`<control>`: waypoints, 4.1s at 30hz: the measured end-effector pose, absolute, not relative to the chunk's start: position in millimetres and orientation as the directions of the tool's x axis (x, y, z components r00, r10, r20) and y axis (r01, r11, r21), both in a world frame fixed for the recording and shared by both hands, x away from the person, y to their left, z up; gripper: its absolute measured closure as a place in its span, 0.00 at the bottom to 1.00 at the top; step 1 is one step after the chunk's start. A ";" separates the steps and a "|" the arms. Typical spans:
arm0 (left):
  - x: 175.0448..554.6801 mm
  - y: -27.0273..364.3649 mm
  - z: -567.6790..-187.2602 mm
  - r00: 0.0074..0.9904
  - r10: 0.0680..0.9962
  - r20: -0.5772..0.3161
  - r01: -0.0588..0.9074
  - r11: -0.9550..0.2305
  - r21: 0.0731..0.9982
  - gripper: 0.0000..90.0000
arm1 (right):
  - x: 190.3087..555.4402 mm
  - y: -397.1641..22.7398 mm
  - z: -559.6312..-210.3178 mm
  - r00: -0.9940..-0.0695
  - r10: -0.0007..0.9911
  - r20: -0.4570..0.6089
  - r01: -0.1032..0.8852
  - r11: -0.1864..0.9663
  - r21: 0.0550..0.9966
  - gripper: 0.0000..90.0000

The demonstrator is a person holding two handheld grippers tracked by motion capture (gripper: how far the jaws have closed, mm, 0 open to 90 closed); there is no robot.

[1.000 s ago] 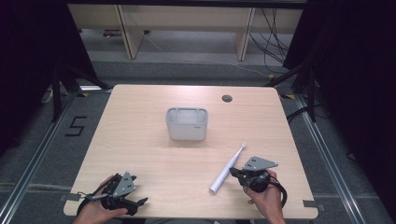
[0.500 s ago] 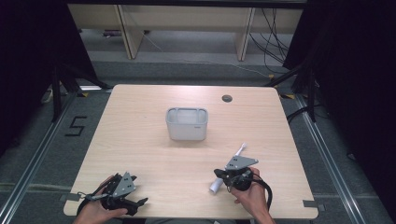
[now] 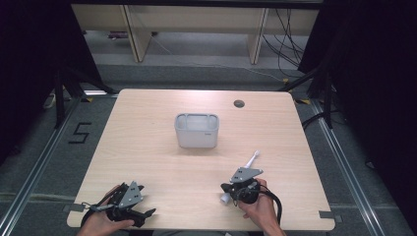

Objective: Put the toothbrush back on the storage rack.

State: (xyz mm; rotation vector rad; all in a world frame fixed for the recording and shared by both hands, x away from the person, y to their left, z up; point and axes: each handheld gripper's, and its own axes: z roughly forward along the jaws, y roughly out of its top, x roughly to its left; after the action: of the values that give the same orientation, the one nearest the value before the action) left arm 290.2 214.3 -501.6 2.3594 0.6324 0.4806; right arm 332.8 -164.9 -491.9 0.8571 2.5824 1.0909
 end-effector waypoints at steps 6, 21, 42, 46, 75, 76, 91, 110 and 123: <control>290.2 214.2 -501.7 0.817 0.550 0.174 0.316 -0.678 0.664 0.18 | 331.4 -163.1 -494.5 -0.824 0.566 0.031 0.424 0.578 0.697 1.00; 290.0 214.1 -501.5 0.818 0.550 0.169 0.315 -0.674 0.668 0.18 | 322.8 -171.8 -496.2 -0.820 0.571 0.041 0.443 0.587 0.677 1.00; 289.8 214.4 -501.6 0.818 0.551 0.165 0.318 -0.673 0.667 0.18 | 313.1 -193.8 -494.5 -0.801 0.596 0.048 0.475 0.586 0.656 1.00; 289.4 214.2 -501.6 0.819 0.550 0.165 0.318 -0.674 0.667 0.18 | 311.8 -199.9 -493.2 -0.785 0.617 0.056 0.497 0.574 0.650 1.00; 289.3 213.9 -501.8 0.819 0.549 0.166 0.318 -0.675 0.666 0.18 | 313.7 -227.8 -493.5 -0.765 0.643 0.040 0.514 0.571 0.640 1.00; 289.8 214.4 -501.5 0.819 0.546 0.175 0.315 -0.683 0.659 0.18 | 314.5 -229.8 -492.7 -0.770 0.637 0.042 0.514 0.580 0.632 1.00; 289.4 213.8 -502.0 0.817 0.551 0.168 0.318 -0.676 0.665 0.18 | 320.1 -237.4 -493.9 -0.755 0.655 0.031 0.525 0.575 0.628 1.00; 291.4 214.9 -502.4 0.819 0.547 0.172 0.316 -0.682 0.660 0.18 | 336.3 -227.2 -455.7 -0.777 0.628 -0.048 0.482 0.643 0.595 0.57; 291.3 214.8 -502.2 0.819 0.548 0.170 0.317 -0.679 0.662 0.18 | 363.0 -195.7 -456.8 -0.800 0.599 -0.036 0.516 0.717 0.469 0.53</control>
State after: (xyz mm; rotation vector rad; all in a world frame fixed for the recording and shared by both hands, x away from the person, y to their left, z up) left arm 291.3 214.8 -502.2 2.3611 0.6326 0.4743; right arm 363.0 -195.7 -456.8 0.8979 2.7360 0.6646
